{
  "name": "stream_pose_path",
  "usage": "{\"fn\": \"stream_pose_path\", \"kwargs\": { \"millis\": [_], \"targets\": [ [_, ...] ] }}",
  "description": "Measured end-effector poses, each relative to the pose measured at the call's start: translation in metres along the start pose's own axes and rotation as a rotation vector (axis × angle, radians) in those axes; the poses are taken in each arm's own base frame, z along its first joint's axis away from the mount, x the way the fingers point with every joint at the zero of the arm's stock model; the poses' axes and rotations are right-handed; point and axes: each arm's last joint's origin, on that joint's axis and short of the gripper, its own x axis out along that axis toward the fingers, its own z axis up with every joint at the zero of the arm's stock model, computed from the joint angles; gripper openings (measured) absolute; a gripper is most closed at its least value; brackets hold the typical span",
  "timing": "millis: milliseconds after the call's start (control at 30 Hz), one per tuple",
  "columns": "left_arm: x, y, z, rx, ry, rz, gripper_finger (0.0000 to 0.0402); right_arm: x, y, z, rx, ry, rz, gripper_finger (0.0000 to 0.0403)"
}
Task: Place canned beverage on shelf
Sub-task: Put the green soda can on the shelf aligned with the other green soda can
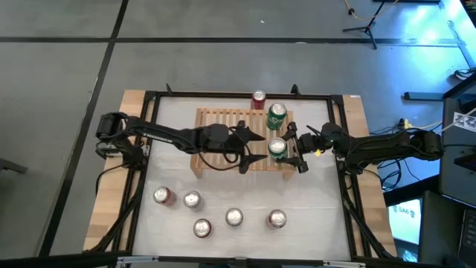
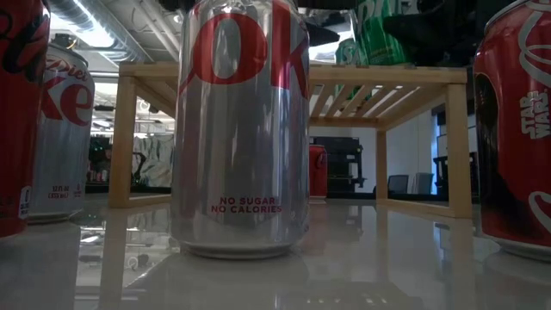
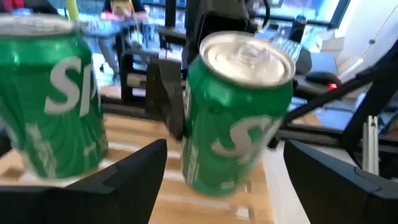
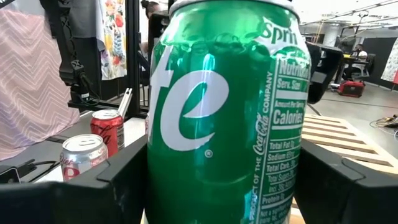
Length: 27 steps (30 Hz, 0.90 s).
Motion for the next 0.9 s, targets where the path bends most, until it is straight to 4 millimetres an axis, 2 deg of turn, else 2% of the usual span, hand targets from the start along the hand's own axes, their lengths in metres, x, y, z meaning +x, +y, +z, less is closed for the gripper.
{"fn": "stream_pose_path", "kwargs": {
  "millis": [267,633,900],
  "targets": [
    [0.0029,-0.0001,0.0001,0.010,-0.033,-0.003,0.0314,0.0000,0.0000,-0.0002,-0.001,0.002,0.000,0.0306],
    [0.0026,-0.0036,0.0013,0.009,-0.050,-0.009,0.0314,0.0001,0.0000,-0.0008,-0.004,0.007,0.001,0.0352],
    [0.0025,-0.0037,0.0011,0.009,-0.050,0.008,0.0314,0.0001,0.0000,-0.0008,-0.005,0.007,0.001,0.0354]
  ]
}}
